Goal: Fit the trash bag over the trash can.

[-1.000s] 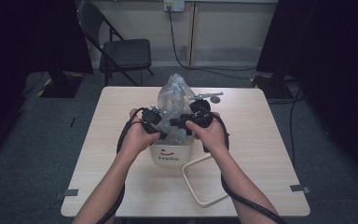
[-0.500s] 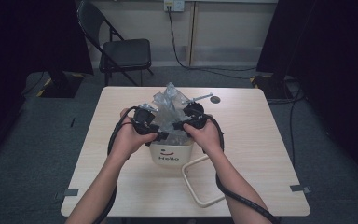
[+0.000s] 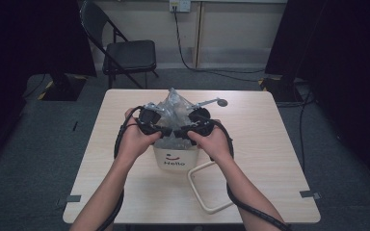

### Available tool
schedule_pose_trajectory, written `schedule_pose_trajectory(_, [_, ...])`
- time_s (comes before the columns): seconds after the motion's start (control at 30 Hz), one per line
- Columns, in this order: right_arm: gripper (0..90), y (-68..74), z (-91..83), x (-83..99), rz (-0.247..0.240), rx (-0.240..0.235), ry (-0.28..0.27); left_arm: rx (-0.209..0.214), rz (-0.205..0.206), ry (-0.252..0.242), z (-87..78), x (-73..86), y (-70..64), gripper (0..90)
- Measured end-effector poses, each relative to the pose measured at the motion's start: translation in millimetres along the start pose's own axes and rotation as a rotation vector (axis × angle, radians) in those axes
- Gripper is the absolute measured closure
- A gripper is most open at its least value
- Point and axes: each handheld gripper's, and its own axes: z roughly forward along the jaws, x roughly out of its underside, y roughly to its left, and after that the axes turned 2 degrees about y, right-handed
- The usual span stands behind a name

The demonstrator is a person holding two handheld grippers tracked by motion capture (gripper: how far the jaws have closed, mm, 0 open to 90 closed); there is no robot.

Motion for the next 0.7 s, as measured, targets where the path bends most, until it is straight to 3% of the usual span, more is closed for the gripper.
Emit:
schedule_pose_trajectory(0.1, [45.3, -6.5, -14.9, 1.0, 0.005, 0.029, -0.036, -0.006, -0.02, -0.007, -2.8, 2.5, 4.3, 89.0])
schedule_pose_trajectory(0.3, [39.0, -12.5, -41.9, -3.3, 0.021, 0.095, -0.126, -0.015, -0.017, 0.005, -10.5, 4.8, 4.7, 88.9])
schedule_pose_trajectory(0.4, [32.6, -14.0, -48.3, -6.8, 0.028, 0.162, -0.169, -0.012, -0.022, 0.01, -14.2, 6.2, 4.8, 88.8])
schedule_pose_trajectory(0.6, [33.2, -19.8, -48.8, -12.1, 0.043, 0.218, -0.18, -0.007, -0.017, 0.013, -18.0, 8.8, 8.7, 89.0])
schedule_pose_trajectory(0.7, [41.9, -25.9, -42.4, -12.5, 0.054, 0.234, -0.145, -0.005, -0.029, 0.003, -22.5, 11.5, 12.9, 88.9])
